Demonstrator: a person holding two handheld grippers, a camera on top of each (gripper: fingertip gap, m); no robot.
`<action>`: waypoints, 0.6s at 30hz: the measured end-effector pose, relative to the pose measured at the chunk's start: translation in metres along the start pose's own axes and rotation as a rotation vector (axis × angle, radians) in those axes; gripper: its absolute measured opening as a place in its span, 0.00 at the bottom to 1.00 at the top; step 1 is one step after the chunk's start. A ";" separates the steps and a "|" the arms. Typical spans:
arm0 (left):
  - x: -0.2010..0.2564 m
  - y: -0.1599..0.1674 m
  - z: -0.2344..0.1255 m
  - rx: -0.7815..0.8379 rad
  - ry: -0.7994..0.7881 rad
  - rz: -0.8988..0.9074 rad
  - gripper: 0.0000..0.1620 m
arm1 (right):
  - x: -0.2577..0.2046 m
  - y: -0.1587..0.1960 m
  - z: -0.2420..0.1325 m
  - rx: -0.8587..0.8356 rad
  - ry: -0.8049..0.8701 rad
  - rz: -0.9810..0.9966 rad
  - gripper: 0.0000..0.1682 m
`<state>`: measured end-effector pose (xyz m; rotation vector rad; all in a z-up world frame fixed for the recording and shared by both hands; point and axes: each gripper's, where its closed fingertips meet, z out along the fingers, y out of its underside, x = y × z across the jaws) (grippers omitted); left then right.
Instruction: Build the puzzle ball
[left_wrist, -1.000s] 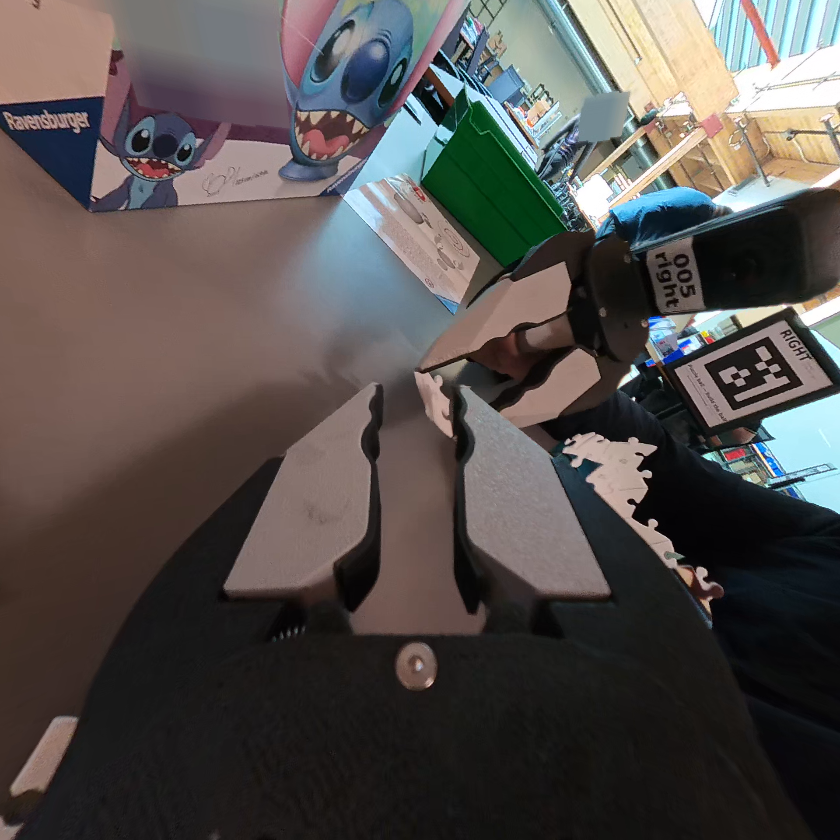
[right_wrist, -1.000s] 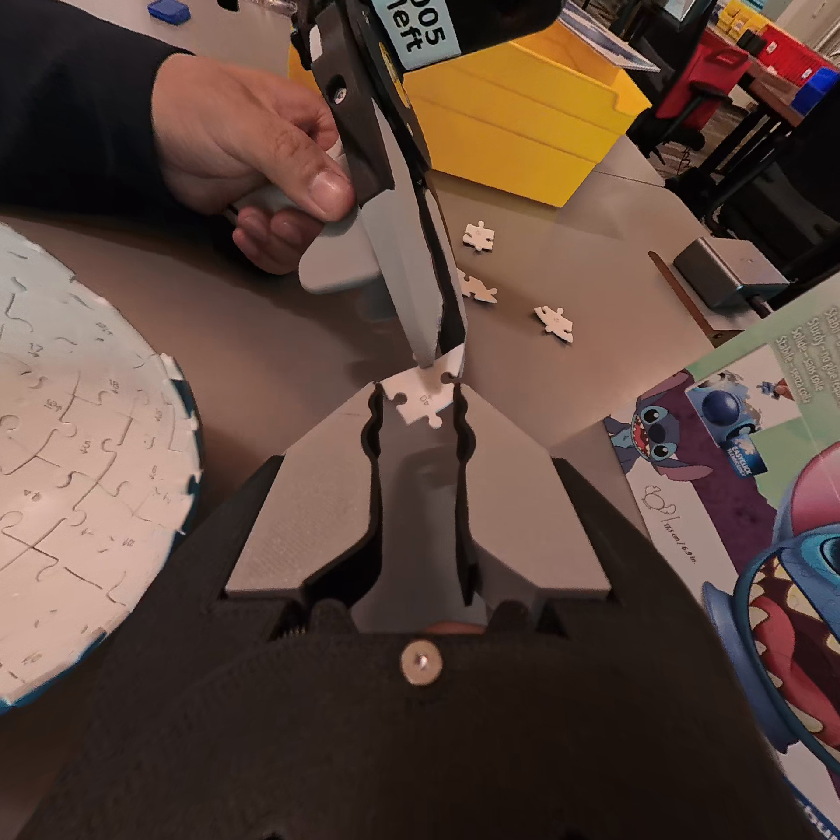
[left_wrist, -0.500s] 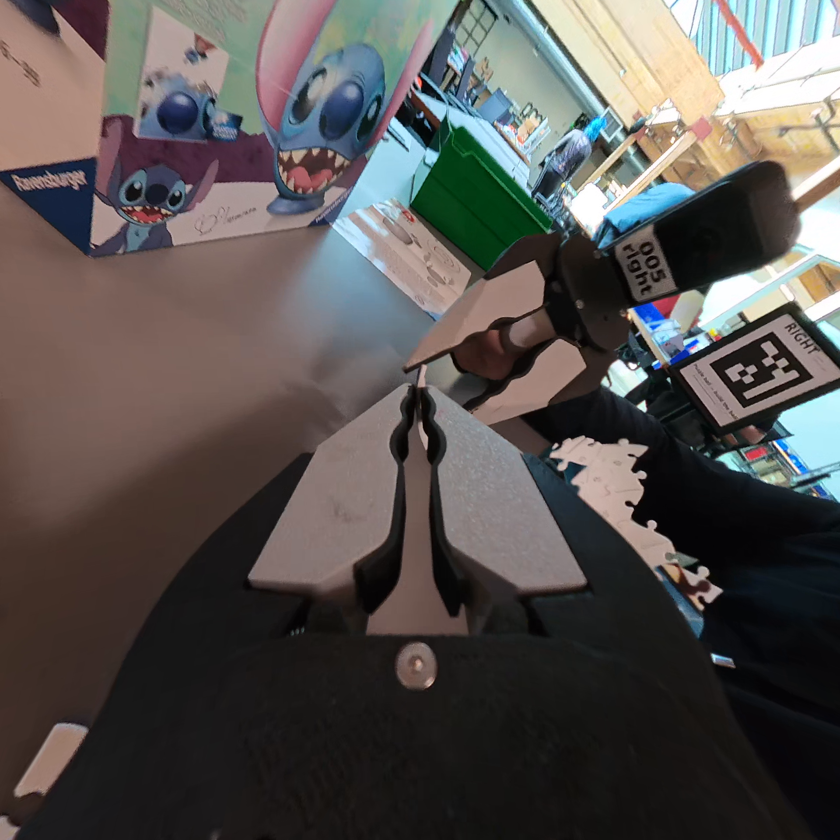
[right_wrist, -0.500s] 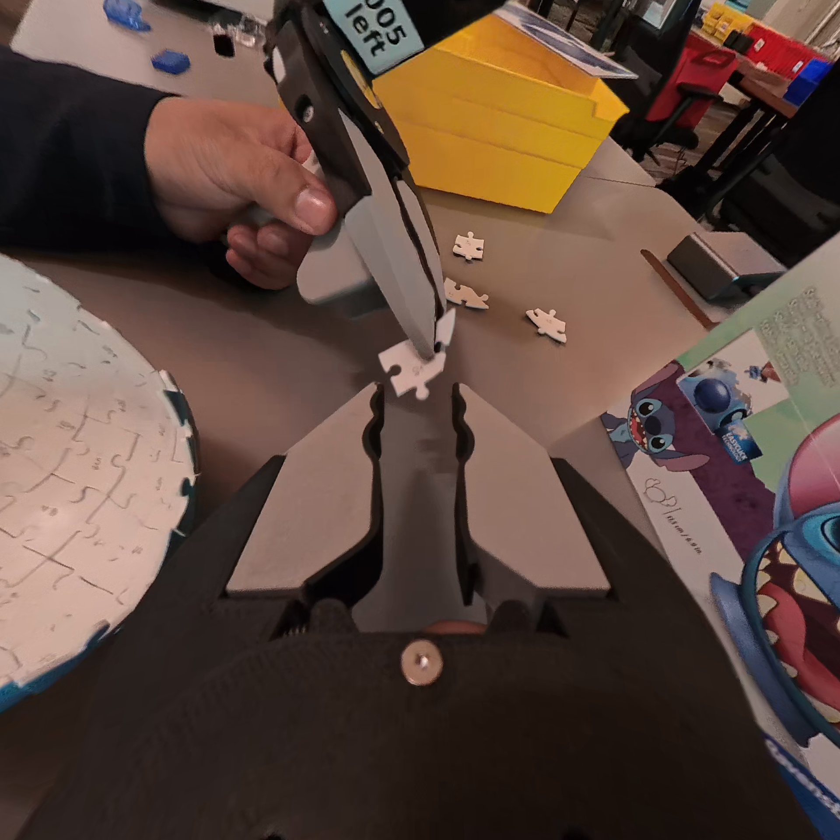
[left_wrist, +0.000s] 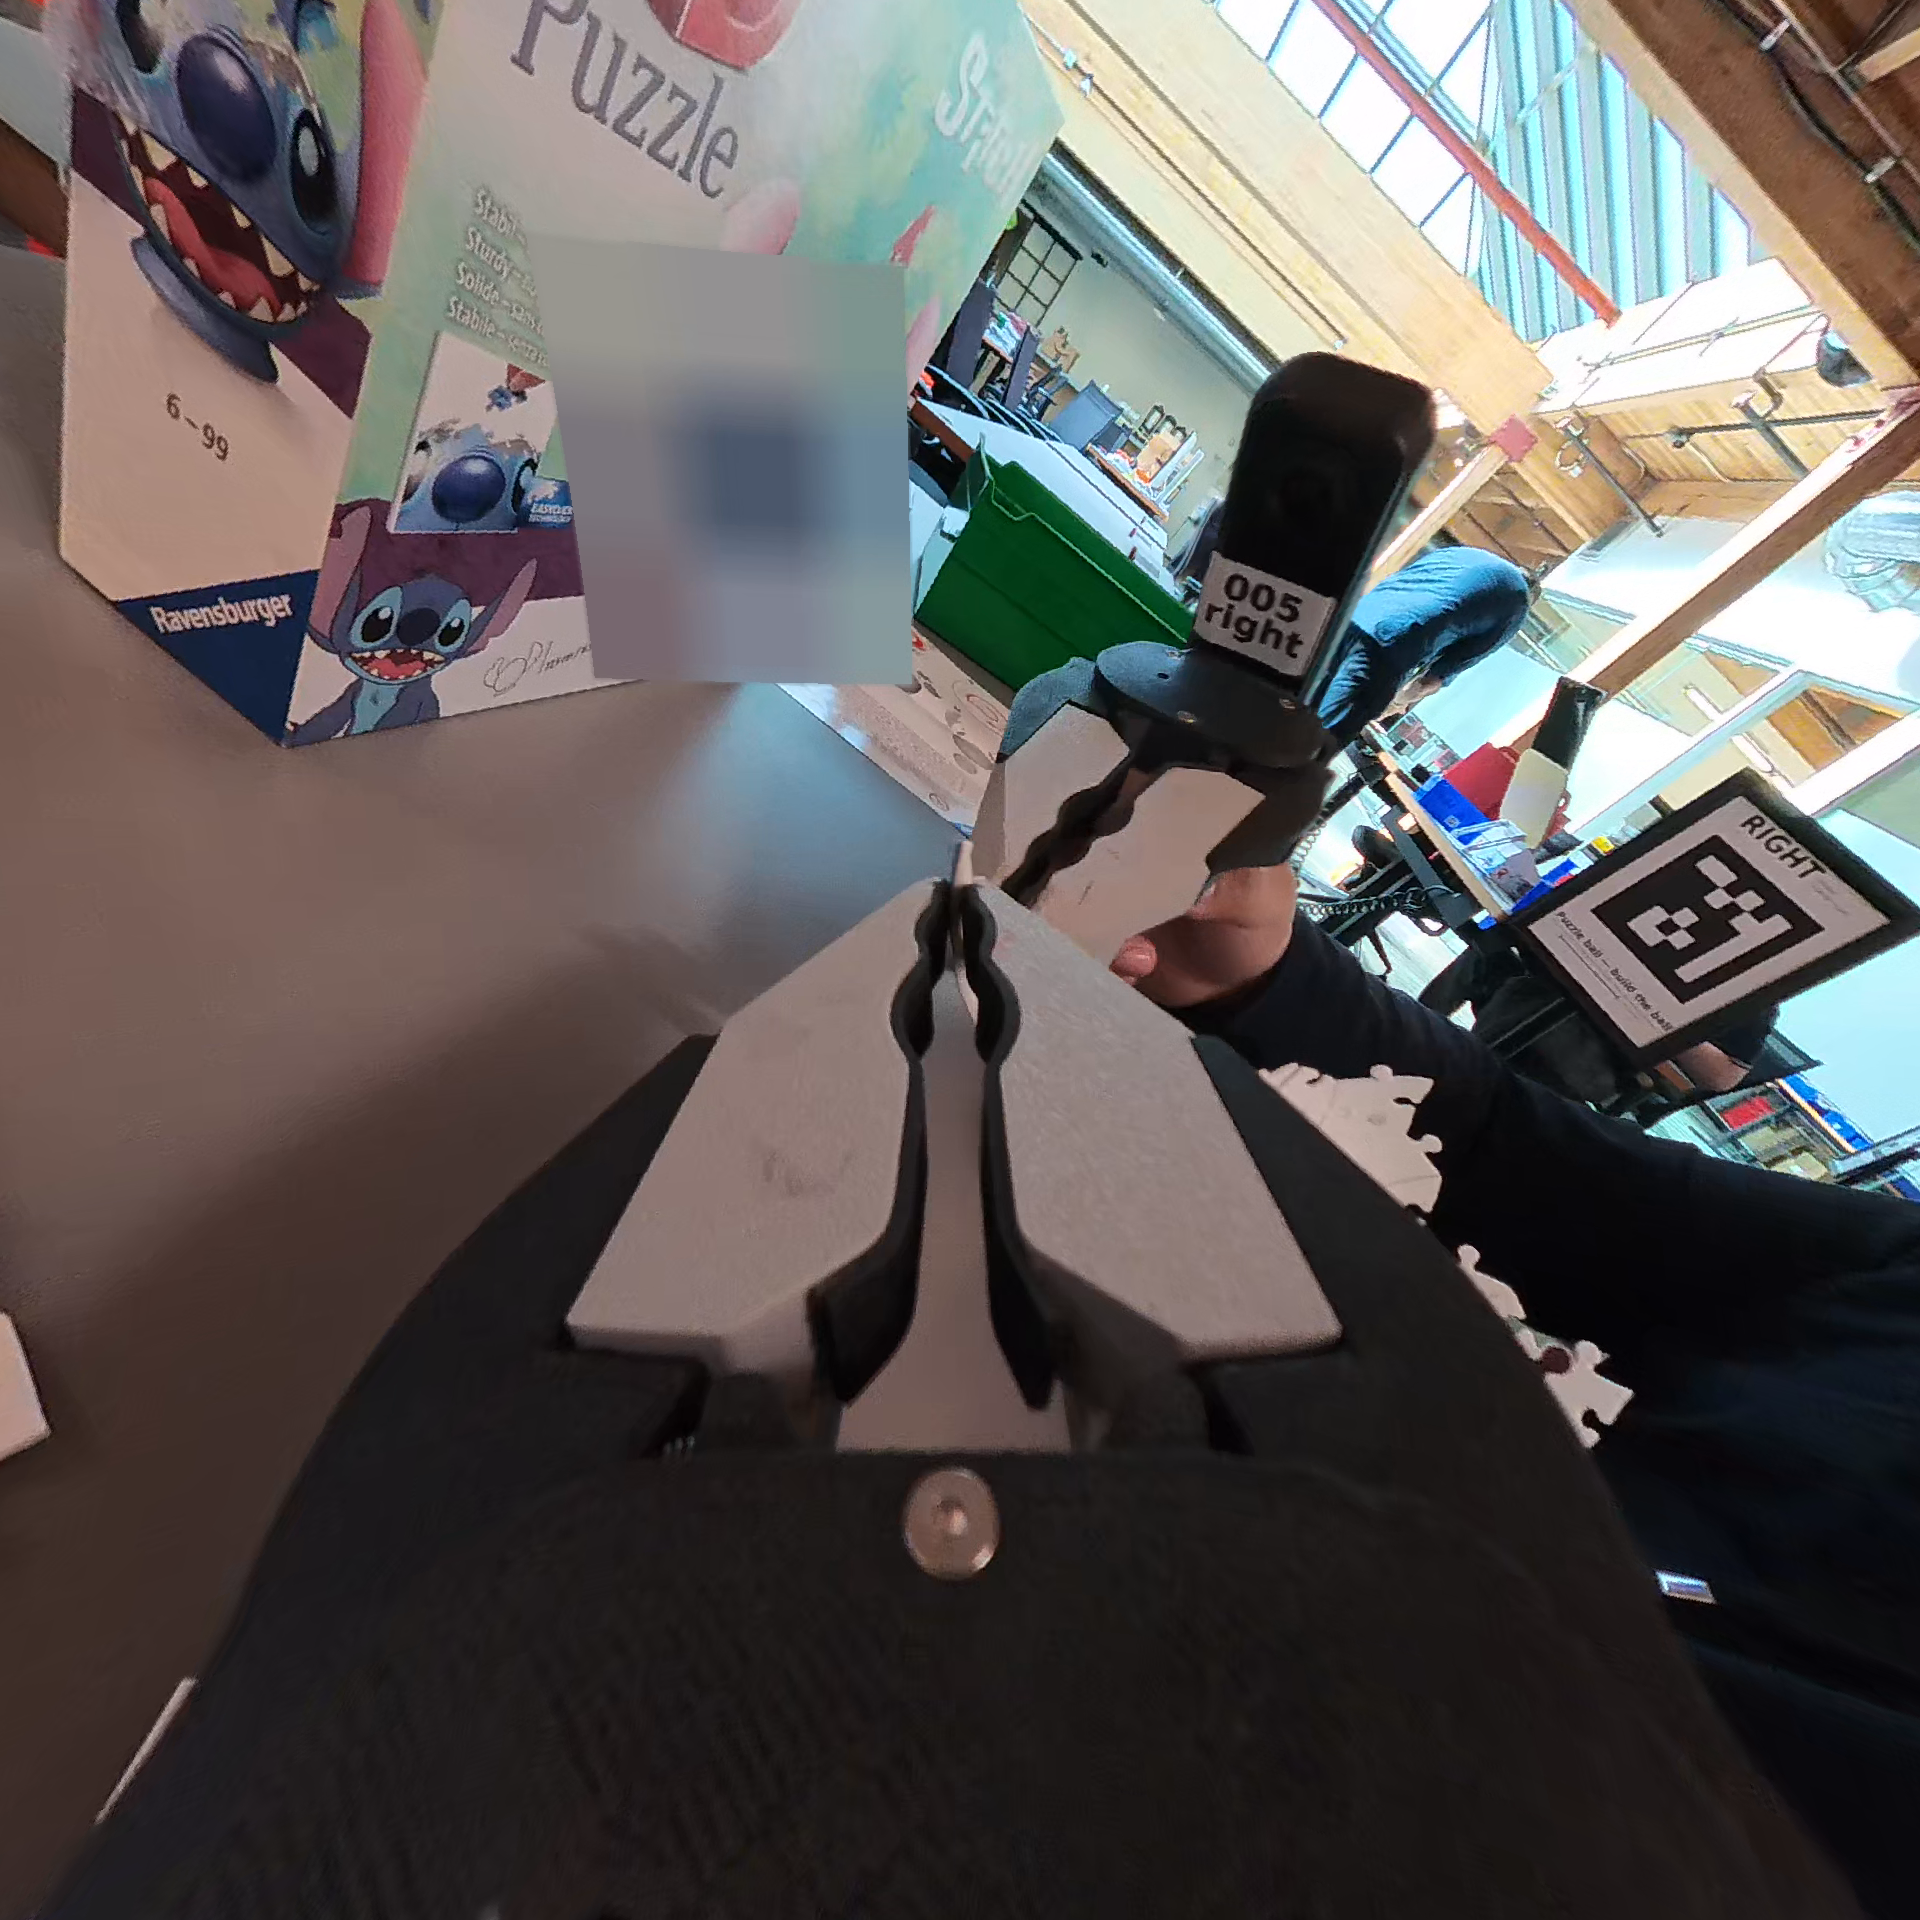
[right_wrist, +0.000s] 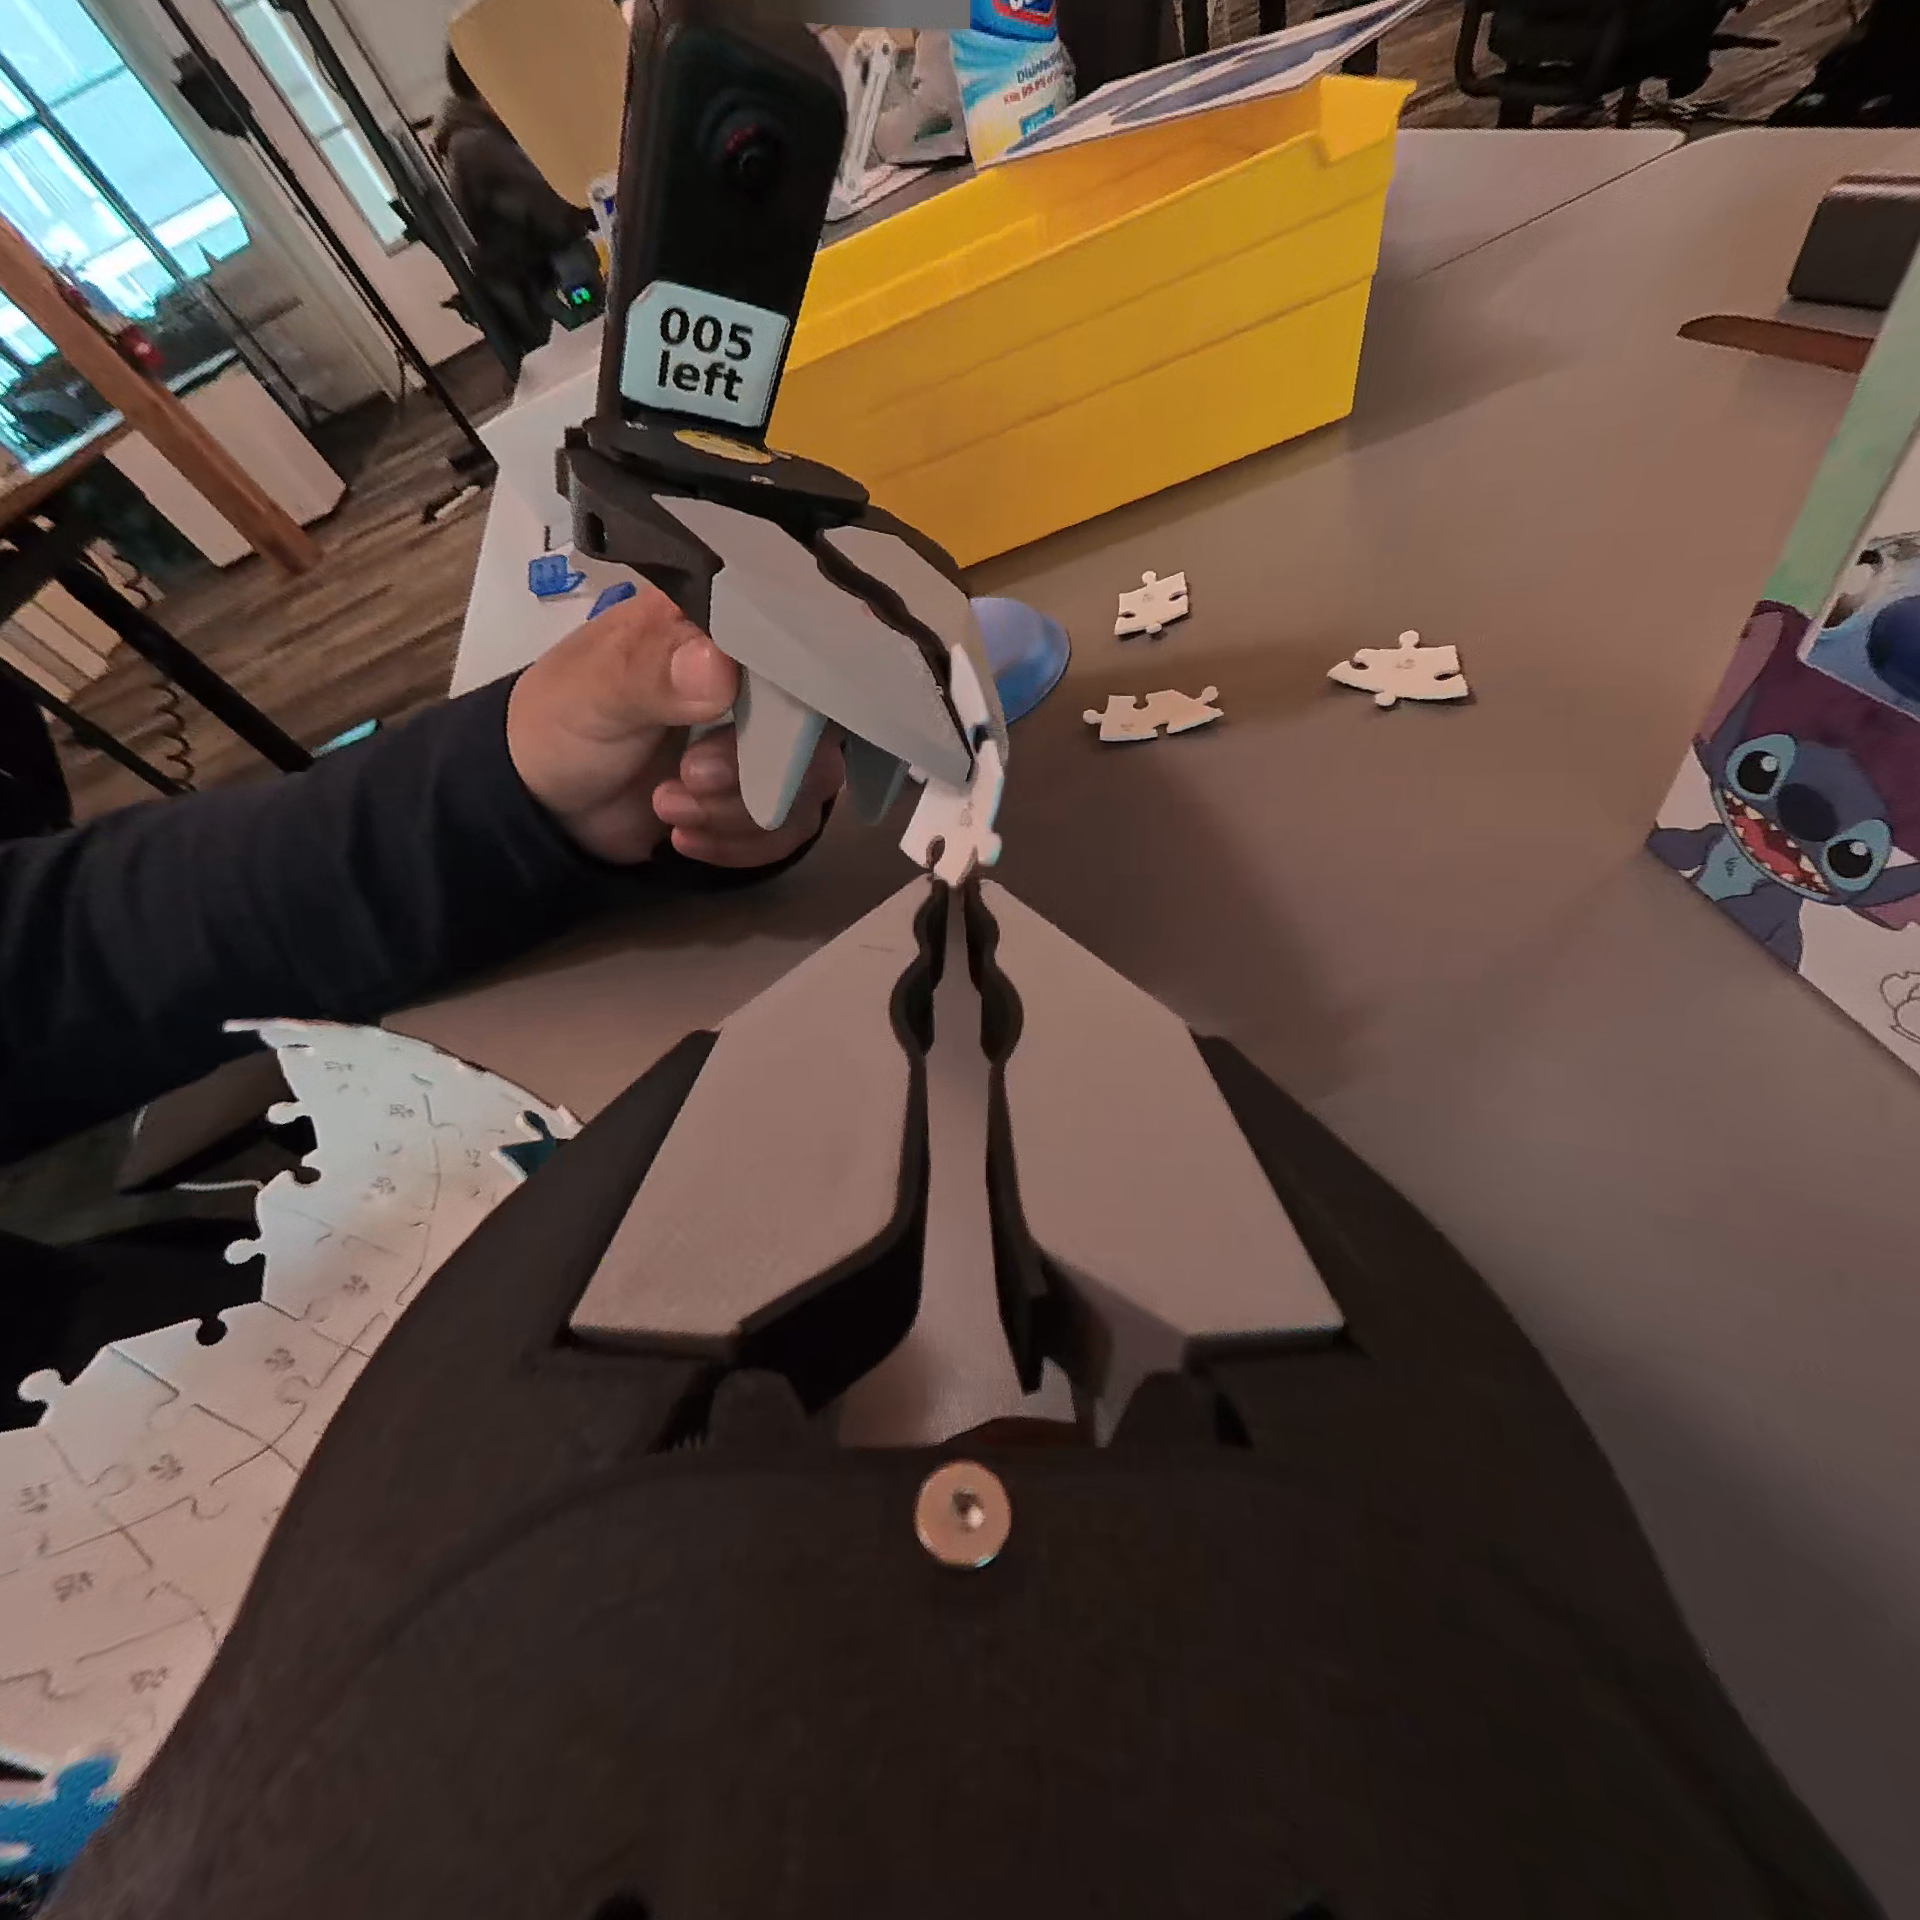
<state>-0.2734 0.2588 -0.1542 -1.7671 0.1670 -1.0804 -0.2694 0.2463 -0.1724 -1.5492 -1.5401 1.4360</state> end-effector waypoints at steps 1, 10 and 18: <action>0.000 -0.001 0.000 0.004 0.001 0.000 0.00 | 0.001 -0.001 -0.002 0.009 0.000 0.008 0.00; -0.002 0.008 0.004 -0.047 -0.017 0.016 0.00 | 0.014 -0.014 -0.016 0.093 0.028 0.052 0.00; -0.001 -0.001 -0.002 0.001 -0.003 0.004 0.00 | 0.001 -0.003 -0.003 0.025 -0.034 0.045 0.06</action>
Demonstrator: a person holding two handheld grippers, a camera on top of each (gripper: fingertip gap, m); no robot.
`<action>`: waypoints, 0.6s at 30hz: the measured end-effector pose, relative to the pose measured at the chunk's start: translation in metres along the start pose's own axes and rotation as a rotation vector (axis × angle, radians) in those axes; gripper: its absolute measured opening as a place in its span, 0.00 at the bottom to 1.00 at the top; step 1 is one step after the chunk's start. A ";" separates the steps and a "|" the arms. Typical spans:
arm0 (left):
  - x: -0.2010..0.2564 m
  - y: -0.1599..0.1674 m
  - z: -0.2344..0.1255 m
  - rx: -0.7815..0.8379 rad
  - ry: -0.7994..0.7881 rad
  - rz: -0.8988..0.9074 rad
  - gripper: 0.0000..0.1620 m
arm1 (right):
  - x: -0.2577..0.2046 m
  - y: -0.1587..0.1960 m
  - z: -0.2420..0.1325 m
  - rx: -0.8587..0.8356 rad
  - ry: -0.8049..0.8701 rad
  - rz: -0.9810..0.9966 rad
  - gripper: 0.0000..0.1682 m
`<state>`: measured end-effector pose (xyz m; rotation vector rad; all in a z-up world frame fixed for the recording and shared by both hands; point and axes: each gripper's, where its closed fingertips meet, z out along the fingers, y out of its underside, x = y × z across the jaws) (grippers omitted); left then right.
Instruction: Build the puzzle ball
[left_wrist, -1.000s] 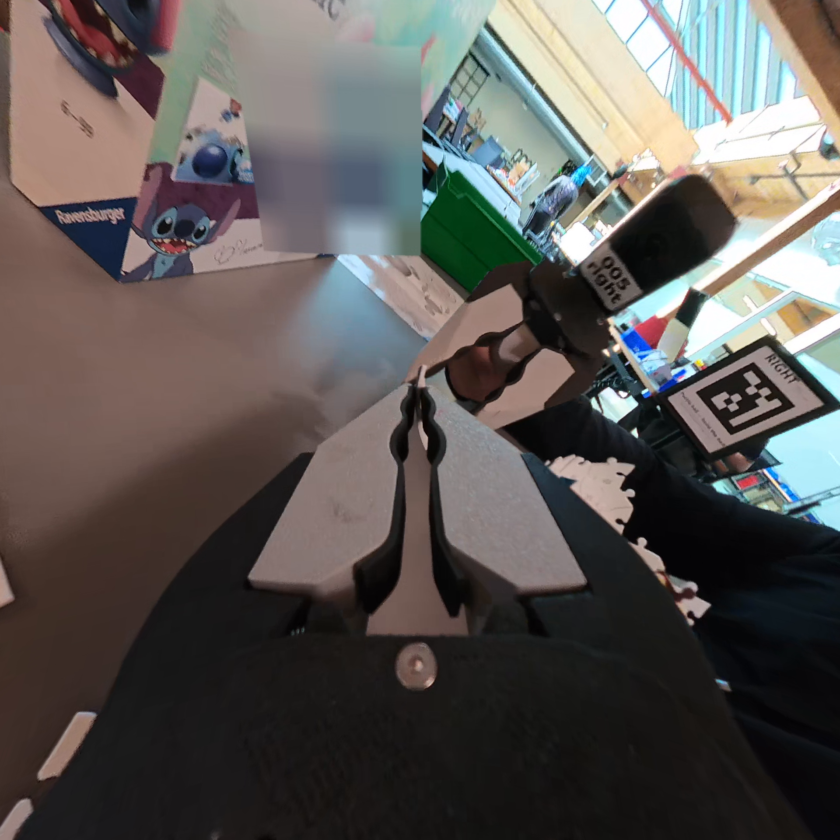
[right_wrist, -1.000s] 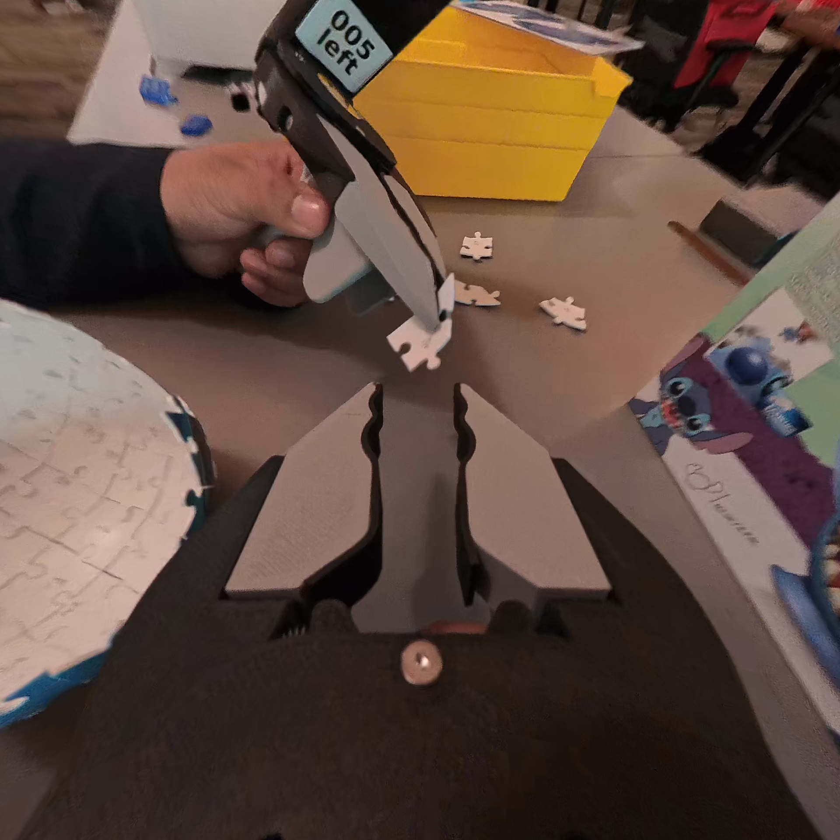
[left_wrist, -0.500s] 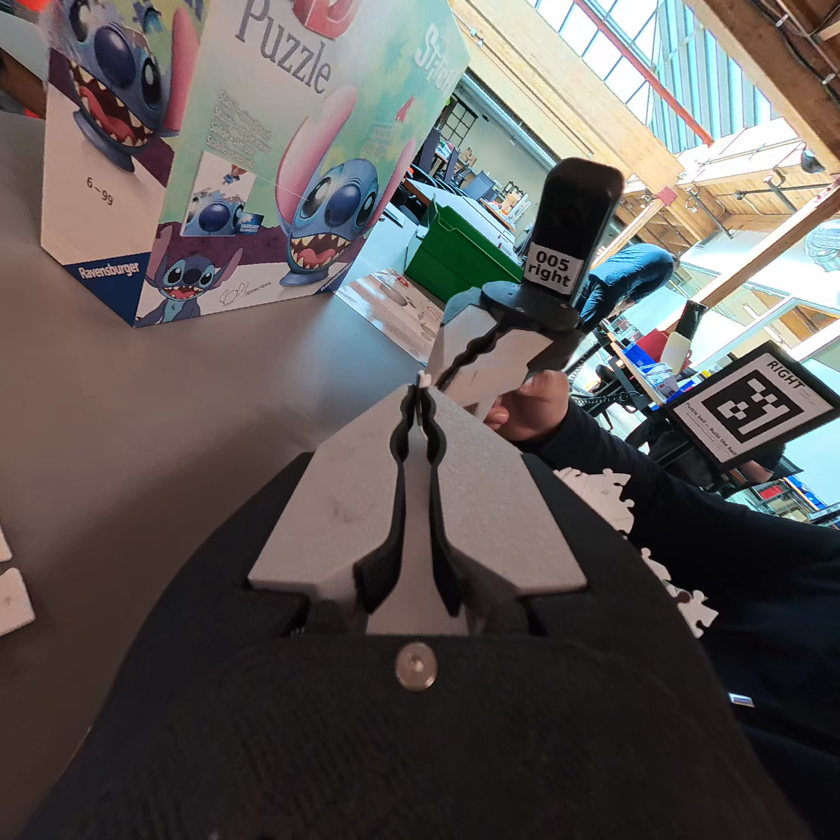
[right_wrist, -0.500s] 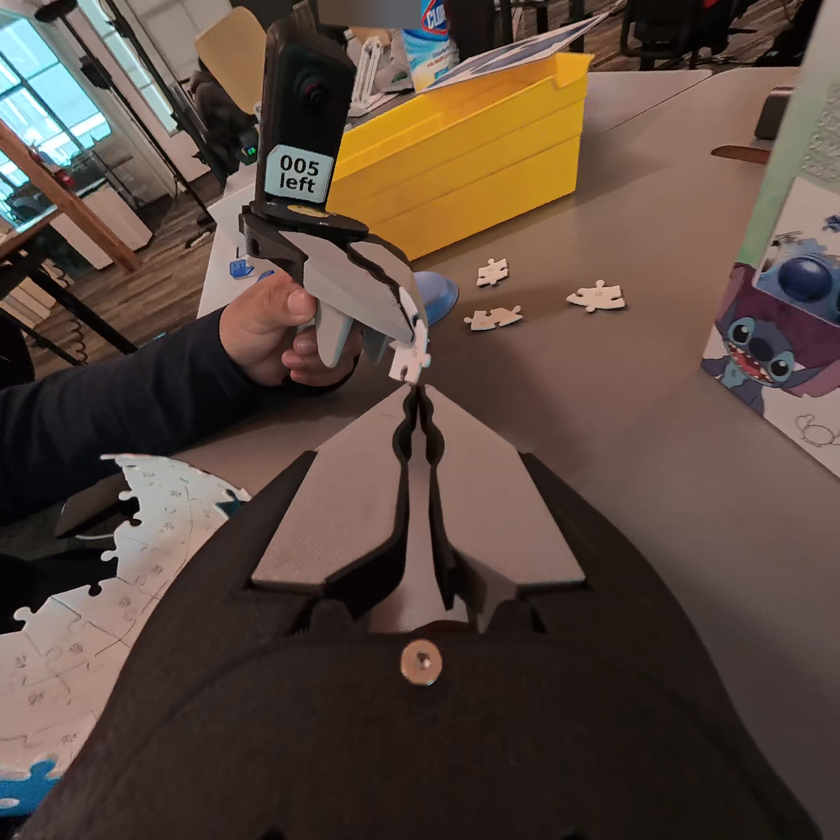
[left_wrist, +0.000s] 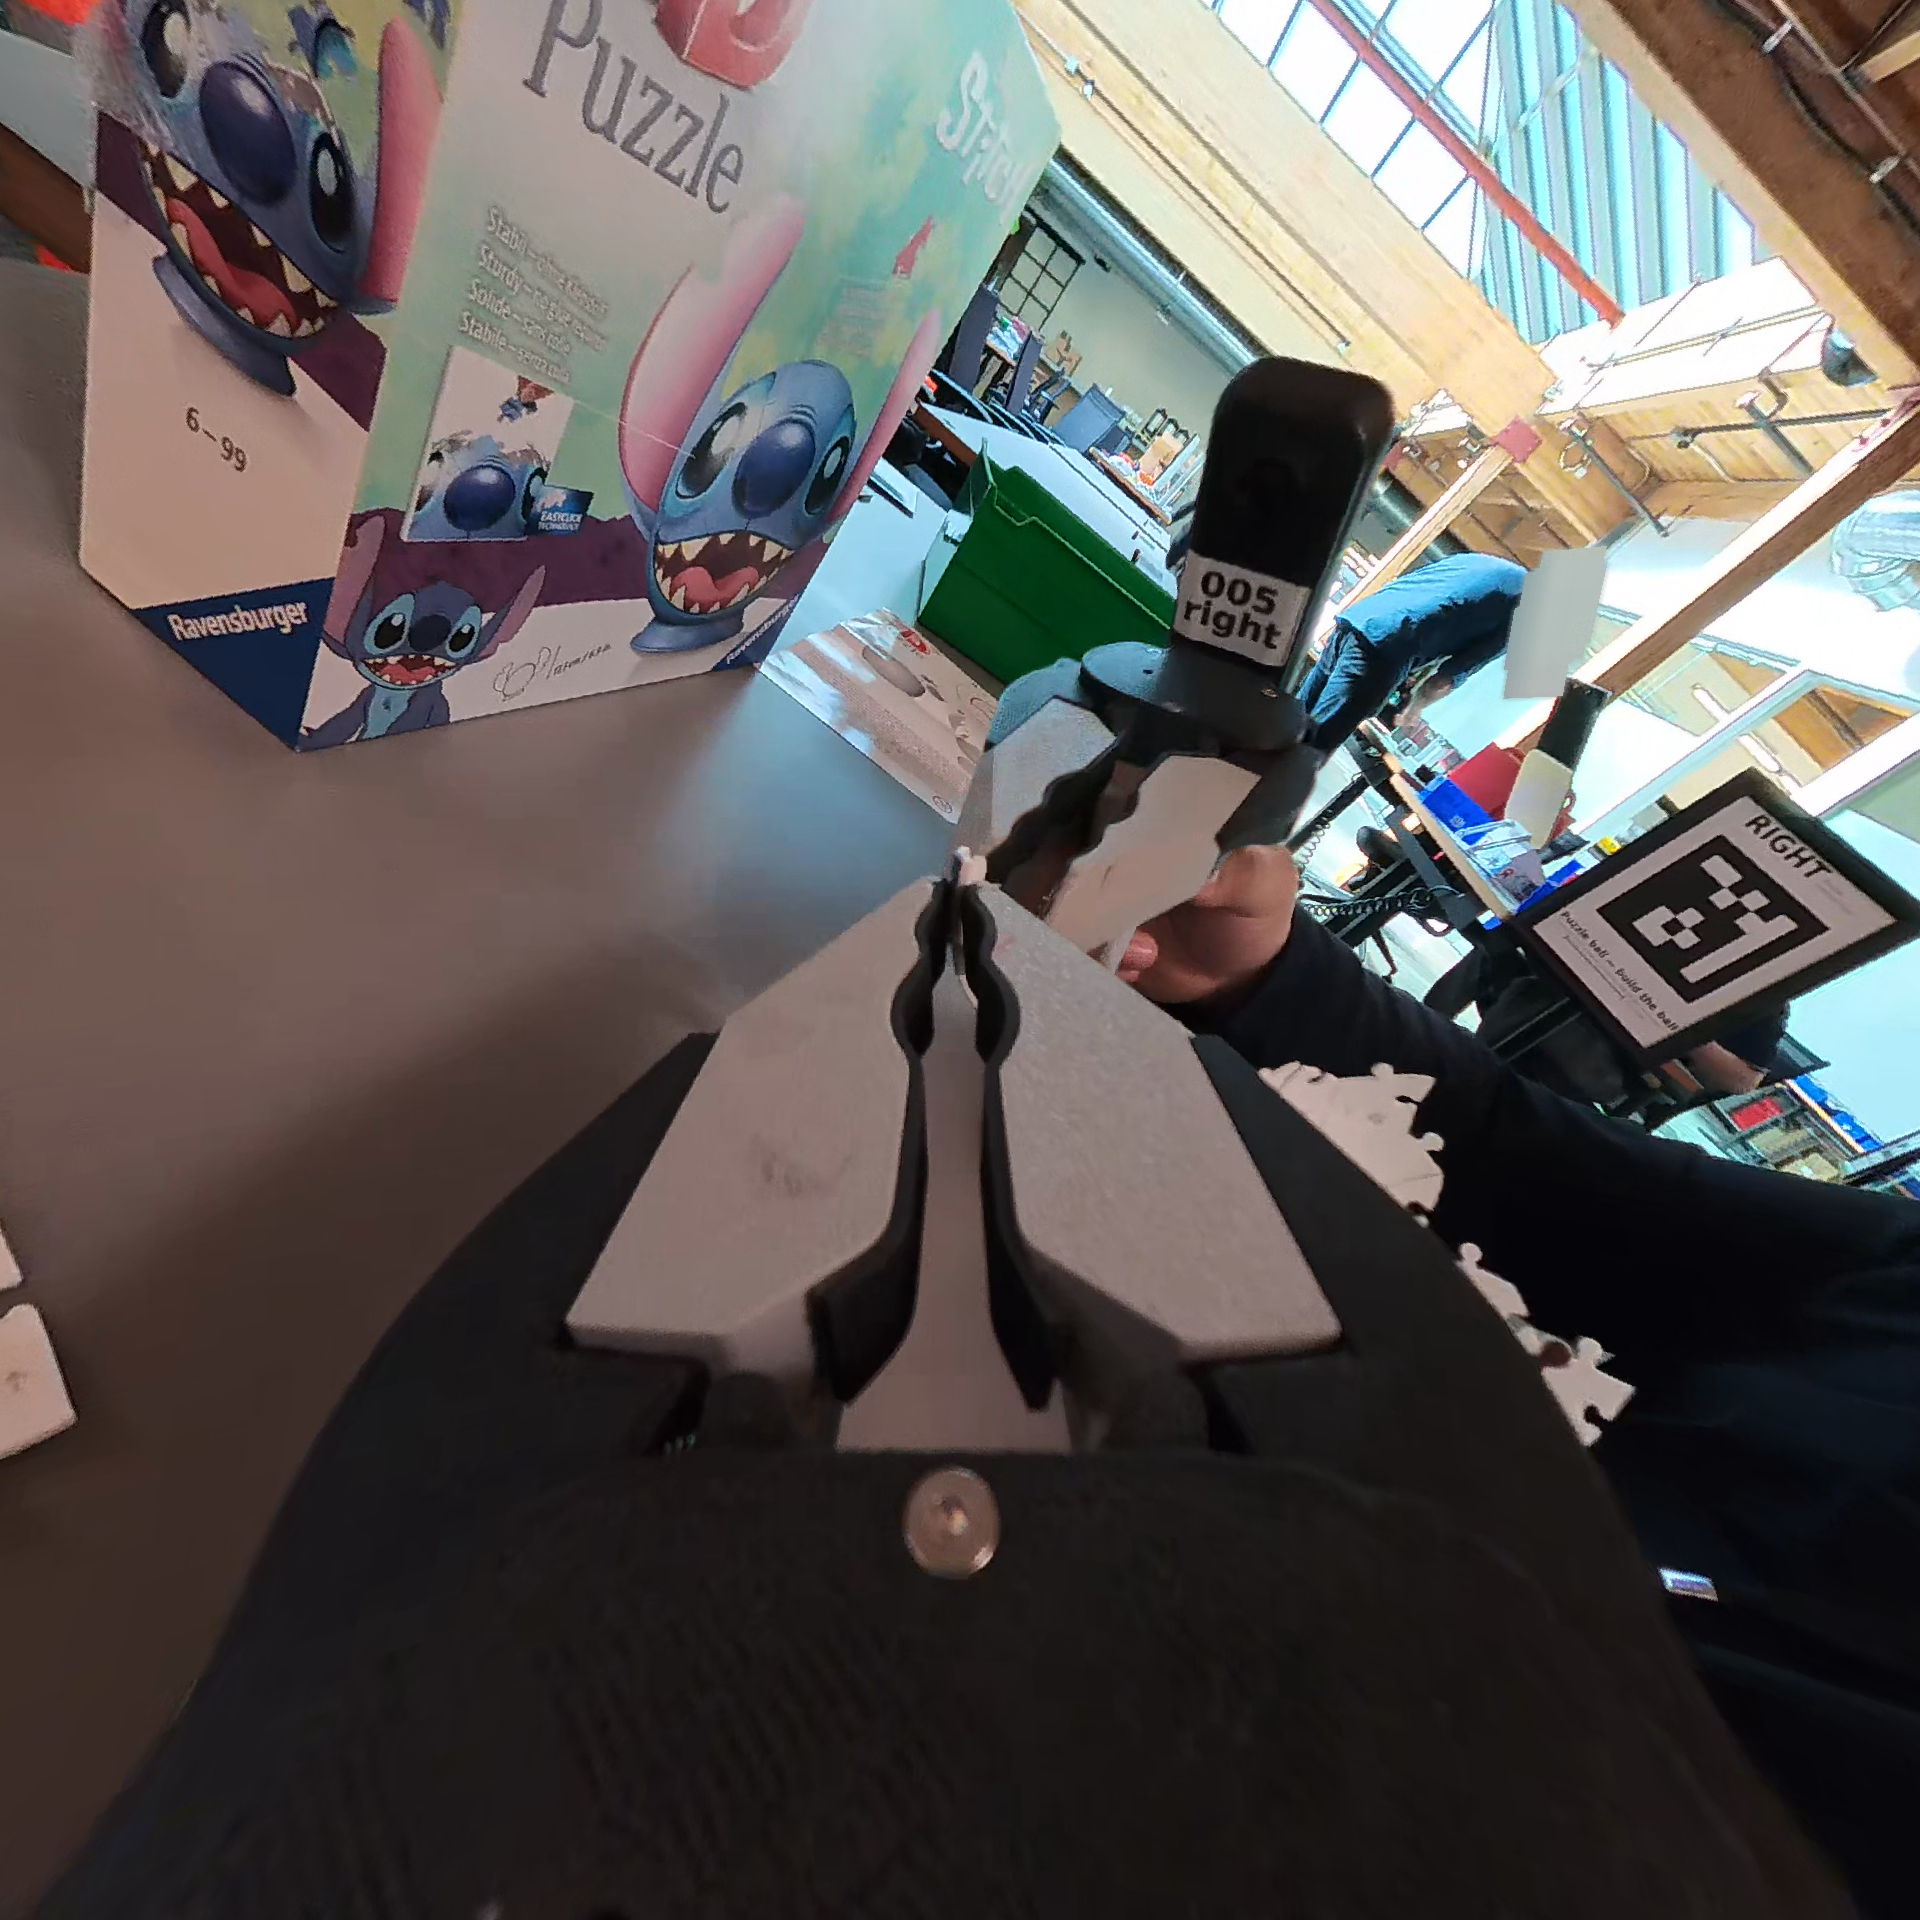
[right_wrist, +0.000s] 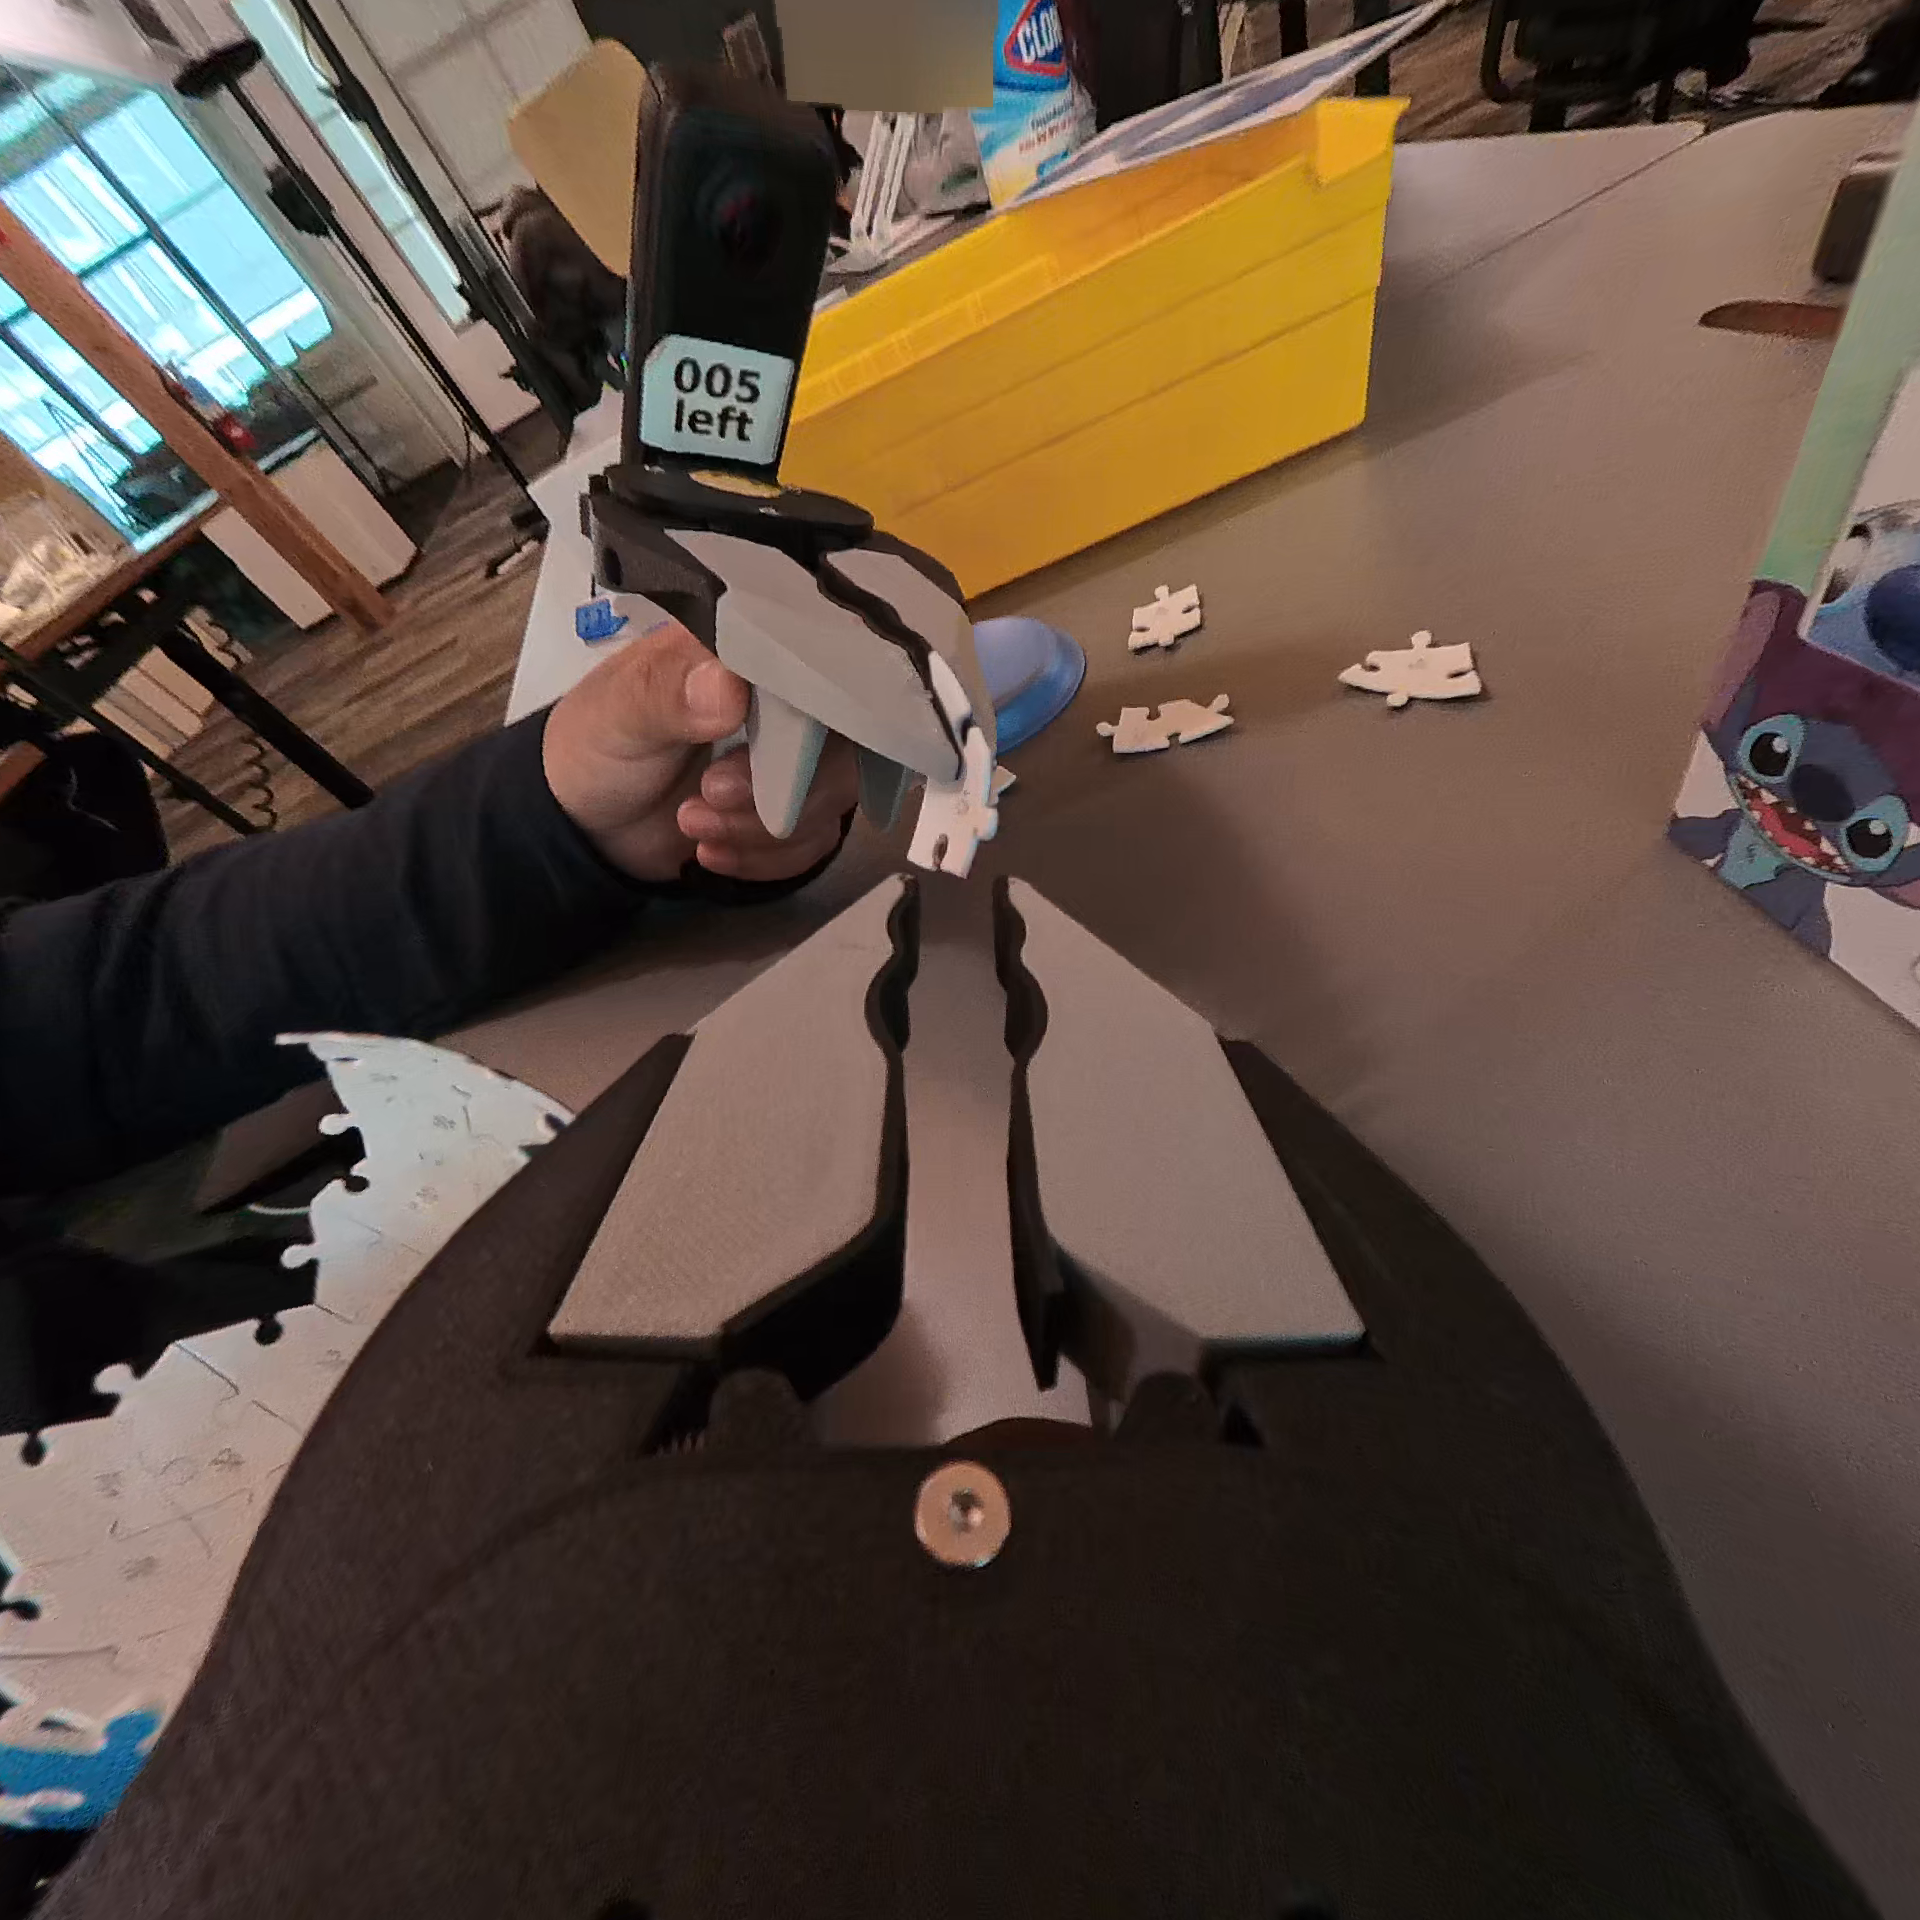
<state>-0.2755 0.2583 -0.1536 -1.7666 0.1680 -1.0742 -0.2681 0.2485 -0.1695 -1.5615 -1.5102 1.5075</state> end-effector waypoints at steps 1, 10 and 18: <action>0.000 0.002 0.002 -0.012 -0.002 0.004 0.00 | 0.000 0.001 0.001 -0.002 0.006 -0.007 0.03; 0.002 0.005 0.004 -0.018 0.005 0.015 0.00 | 0.004 -0.005 -0.008 0.030 0.006 0.010 0.00; -0.001 0.013 0.006 -0.059 0.009 0.005 0.00 | 0.010 -0.007 -0.012 0.040 0.043 -0.006 0.00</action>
